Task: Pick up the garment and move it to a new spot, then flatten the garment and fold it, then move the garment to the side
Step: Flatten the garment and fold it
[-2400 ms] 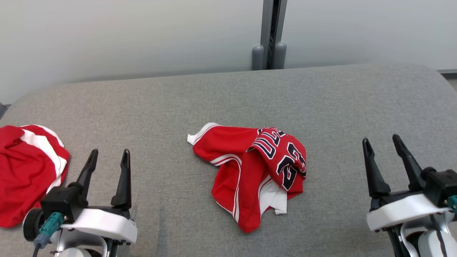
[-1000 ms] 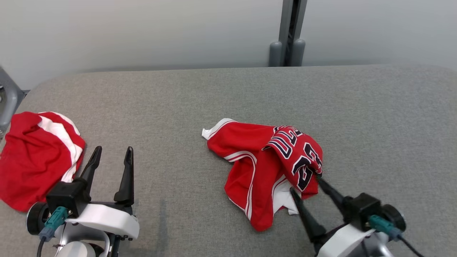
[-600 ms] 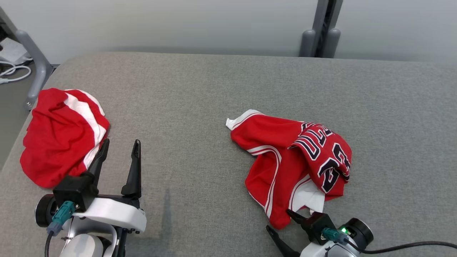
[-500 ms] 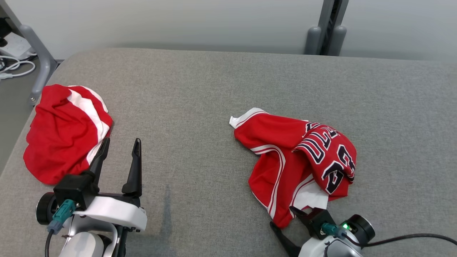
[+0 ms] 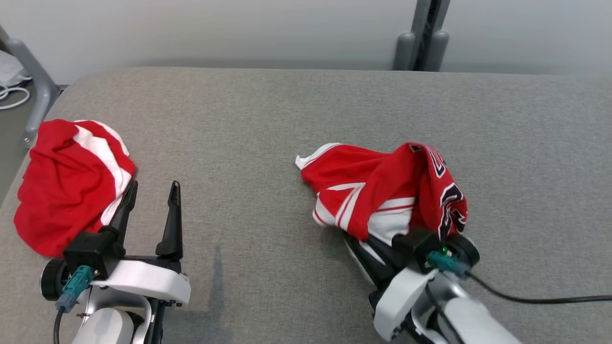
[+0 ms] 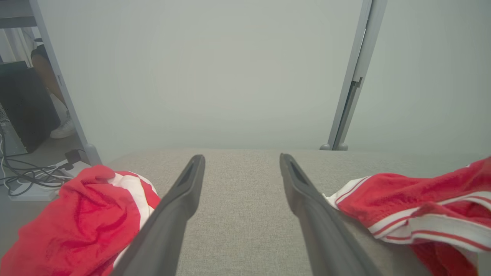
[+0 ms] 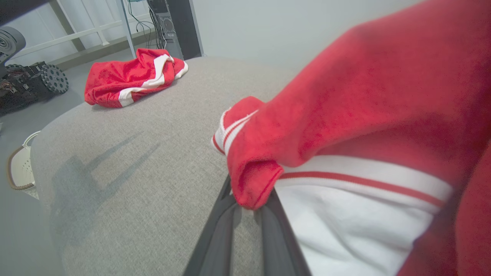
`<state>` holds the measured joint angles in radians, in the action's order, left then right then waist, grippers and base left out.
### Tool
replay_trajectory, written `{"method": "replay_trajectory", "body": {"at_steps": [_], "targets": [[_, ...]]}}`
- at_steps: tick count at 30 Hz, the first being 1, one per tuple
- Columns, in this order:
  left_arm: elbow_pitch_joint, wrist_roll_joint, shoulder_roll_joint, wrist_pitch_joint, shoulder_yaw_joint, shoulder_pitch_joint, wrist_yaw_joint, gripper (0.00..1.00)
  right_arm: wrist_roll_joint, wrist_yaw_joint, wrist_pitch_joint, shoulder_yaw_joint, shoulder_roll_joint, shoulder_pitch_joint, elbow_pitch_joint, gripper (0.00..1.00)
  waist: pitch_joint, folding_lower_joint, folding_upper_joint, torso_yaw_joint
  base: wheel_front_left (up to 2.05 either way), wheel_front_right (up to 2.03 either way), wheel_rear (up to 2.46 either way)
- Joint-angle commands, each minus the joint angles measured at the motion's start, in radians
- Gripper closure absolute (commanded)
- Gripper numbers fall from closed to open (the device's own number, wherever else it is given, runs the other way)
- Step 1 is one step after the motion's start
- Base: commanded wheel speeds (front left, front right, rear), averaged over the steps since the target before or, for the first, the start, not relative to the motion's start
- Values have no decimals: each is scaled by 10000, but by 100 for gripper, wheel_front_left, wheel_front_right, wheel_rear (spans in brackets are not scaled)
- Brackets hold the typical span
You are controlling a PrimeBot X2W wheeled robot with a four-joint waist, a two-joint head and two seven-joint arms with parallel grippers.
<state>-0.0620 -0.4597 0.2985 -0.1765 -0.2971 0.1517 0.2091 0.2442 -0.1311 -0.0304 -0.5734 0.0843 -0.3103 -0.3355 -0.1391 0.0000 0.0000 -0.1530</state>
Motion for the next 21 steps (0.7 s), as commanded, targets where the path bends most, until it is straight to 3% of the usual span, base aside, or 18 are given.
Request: {"method": "replay_trajectory", "body": {"at_steps": [1,7,11,16,21], "targets": [[43,-18,78,-8,53,18,53,0,296,7,108,14,116,-226,575,100,56,0,0,168,0,0,0],[179,11,206,93,47,2,108,0,1046,7,524,692,306,-502,2476,100,50,0,0,470,0,0,0],[350,-1,228,145,19,131,116,0,1249,7,921,2832,490,-107,3281,100,-81,0,0,607,0,0,0],[422,25,228,180,-70,250,73,0,1368,5,1002,4960,452,586,2422,100,-290,0,0,660,0,0,0],[439,44,223,211,-184,283,45,0,1619,5,649,6006,405,708,734,100,-464,0,0,748,0,0,0]]}}
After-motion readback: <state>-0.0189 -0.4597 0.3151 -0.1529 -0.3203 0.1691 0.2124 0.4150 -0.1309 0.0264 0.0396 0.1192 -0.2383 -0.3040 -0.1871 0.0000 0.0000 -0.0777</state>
